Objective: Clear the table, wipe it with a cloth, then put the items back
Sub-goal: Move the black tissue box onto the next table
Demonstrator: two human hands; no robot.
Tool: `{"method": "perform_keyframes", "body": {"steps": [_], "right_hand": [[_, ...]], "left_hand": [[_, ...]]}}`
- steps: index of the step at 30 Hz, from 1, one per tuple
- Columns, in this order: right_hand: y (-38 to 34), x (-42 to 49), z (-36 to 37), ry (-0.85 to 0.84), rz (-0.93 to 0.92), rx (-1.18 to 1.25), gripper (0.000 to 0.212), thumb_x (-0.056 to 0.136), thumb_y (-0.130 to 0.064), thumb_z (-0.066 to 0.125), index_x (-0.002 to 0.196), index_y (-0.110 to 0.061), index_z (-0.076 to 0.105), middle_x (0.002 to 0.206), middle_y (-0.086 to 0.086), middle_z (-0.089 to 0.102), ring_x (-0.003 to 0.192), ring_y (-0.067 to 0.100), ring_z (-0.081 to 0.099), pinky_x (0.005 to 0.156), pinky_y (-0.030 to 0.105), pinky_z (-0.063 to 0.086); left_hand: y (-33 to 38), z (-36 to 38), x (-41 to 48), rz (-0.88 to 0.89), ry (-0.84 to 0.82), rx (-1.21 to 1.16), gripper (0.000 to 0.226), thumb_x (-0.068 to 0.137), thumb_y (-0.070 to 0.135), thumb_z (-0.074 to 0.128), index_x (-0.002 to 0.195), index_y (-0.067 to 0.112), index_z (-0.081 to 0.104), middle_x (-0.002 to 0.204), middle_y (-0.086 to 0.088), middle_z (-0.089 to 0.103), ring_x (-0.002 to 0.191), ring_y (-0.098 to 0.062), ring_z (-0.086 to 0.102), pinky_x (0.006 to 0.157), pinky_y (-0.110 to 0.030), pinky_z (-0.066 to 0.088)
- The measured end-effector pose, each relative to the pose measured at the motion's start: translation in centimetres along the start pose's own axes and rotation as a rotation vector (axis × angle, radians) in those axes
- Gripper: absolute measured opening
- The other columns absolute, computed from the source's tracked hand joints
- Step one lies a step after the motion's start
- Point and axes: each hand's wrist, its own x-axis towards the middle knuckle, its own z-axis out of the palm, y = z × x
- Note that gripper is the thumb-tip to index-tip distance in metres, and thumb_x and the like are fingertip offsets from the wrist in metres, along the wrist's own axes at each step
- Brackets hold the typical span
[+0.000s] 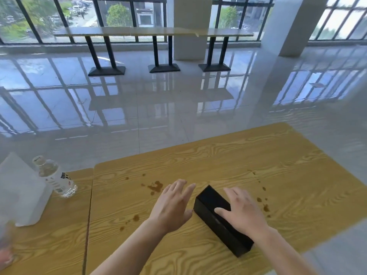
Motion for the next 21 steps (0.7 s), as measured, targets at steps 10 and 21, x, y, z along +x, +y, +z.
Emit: {"method": "perform_keyframes", "body": {"steps": [10,21], "right_hand": [[4.3,-2.6,2.3,-0.274,0.131,-0.053,0.114,0.073,-0.074,0.061,0.155,-0.019,0.005,0.156,0.001,0.023,0.141,0.026,0.024,0.111,0.039,0.033],[4.9,-2.6,3.7,-0.182,0.082,0.029,0.098,0.078,-0.053,0.067,0.152,-0.017,0.016,0.144,-0.002,0.038,0.13,0.019,0.037,0.107,0.029,0.036]], "left_hand": [[4.9,4.1,5.4,0.217,-0.26,0.147,0.092,0.083,0.035,0.072,0.153,0.026,0.013,0.162,-0.007,0.009,0.15,-0.027,-0.001,0.121,-0.051,0.01],[5.1,5.9,7.2,0.298,-0.269,0.185,0.074,0.09,0.027,0.065,0.151,0.028,0.023,0.157,-0.004,0.025,0.149,-0.027,0.008,0.12,-0.052,0.015]]}}
